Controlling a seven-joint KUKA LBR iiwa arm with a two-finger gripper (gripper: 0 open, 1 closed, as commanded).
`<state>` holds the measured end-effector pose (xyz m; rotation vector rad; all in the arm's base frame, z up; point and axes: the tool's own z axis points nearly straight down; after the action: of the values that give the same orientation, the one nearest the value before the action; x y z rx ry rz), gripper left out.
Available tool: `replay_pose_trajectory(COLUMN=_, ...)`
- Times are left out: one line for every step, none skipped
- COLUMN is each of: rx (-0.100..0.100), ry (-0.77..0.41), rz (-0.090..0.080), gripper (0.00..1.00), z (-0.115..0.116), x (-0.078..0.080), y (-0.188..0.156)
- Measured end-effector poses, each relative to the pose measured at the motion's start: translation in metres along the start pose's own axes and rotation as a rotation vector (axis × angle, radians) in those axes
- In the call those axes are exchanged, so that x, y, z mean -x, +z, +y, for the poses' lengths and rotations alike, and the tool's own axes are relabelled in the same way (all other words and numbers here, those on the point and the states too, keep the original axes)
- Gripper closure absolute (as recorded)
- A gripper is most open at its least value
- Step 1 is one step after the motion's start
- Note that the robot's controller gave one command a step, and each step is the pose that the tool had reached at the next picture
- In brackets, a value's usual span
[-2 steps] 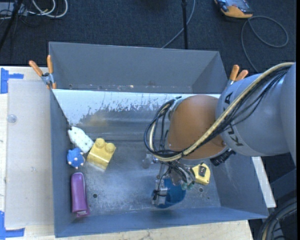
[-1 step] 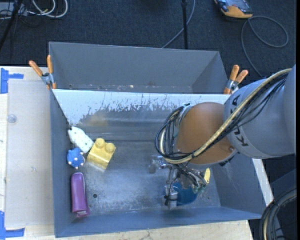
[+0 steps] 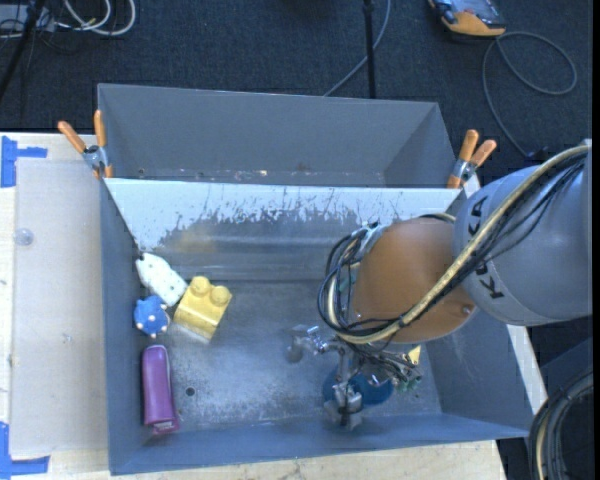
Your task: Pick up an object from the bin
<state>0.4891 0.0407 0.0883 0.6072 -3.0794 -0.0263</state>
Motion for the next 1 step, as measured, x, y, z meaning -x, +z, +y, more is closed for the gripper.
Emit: replay_pose_trajectory(rx=0.002, ry=-0.018, rz=0.001, gripper=0.0, z=-0.0427, x=-0.0037, y=0.0004)
